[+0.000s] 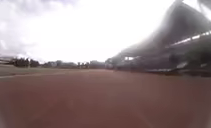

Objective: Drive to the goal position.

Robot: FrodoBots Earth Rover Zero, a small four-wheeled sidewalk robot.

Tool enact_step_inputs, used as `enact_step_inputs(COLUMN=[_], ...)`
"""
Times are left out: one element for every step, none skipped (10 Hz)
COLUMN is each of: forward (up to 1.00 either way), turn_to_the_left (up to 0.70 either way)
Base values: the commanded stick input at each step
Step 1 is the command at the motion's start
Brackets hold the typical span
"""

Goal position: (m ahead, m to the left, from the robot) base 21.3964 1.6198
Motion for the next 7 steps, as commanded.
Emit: enact_step_inputs(forward=[0.70,0.70,0.70,0.70,0.70,0.70,0.70], turn_to_the_left=[0.00,0.00,0.00,0.00,0.00,0.00,0.00])
